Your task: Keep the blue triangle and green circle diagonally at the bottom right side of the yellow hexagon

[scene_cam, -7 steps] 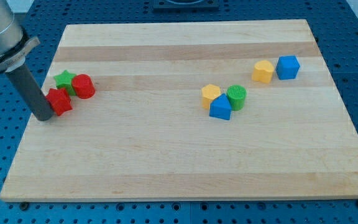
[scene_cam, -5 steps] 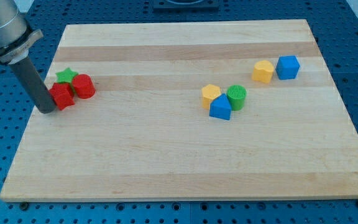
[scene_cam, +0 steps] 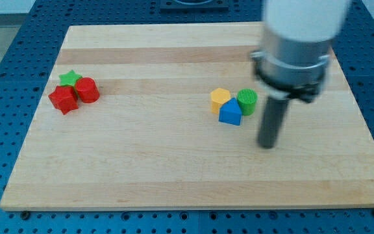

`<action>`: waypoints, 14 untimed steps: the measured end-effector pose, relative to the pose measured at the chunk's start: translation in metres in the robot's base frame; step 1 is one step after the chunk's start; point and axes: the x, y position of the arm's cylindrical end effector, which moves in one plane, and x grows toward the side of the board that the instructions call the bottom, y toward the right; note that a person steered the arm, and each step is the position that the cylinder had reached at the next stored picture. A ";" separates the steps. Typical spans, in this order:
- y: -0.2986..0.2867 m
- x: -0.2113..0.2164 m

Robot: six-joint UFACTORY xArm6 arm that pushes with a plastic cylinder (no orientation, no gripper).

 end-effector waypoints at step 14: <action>-0.030 0.055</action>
